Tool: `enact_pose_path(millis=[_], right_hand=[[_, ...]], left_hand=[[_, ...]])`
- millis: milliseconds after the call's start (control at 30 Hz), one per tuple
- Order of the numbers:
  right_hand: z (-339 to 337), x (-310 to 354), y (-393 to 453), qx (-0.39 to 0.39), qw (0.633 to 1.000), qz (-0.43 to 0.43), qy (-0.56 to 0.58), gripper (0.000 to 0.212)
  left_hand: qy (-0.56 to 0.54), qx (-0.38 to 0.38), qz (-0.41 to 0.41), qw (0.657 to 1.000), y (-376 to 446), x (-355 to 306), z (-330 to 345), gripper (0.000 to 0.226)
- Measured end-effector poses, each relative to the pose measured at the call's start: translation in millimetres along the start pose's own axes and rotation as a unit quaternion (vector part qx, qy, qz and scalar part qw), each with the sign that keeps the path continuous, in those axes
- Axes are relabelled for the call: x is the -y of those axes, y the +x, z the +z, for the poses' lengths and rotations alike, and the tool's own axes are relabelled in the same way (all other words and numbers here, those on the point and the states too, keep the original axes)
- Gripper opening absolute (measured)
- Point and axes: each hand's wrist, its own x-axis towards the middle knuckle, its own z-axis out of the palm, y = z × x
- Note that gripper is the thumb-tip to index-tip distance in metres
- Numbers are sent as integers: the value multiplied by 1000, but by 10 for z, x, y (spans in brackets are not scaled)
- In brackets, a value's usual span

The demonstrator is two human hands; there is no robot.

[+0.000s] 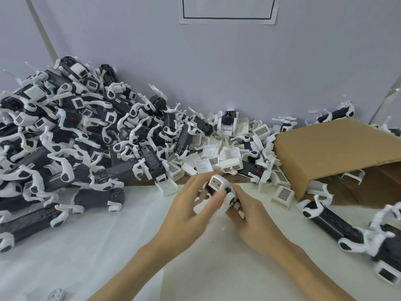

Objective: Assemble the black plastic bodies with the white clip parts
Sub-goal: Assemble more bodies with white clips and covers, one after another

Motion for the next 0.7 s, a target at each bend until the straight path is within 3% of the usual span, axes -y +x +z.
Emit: enact_pose_path(millis=[167, 333, 400, 500, 700], right_hand=[[-11, -28, 16, -11, 999, 18, 47, 51], [-3, 28, 22, -88, 996, -5, -33, 43], [-16, 42, 30, -52, 999, -2, 0, 44], [-87, 105, 36, 42, 985, 50, 157, 41], [-220, 185, 115, 44, 965, 131, 223, 26]], left_hand=[[-137, 37, -70, 987, 84, 34, -132, 34], [-89, -17, -91, 992, 85, 222, -130, 25], [-130, -43, -103, 985, 66, 301, -128, 30], [-200, -40, -116, 972, 47, 404, -188, 40], [-238, -18, -142, 961, 54, 579, -198, 58]])
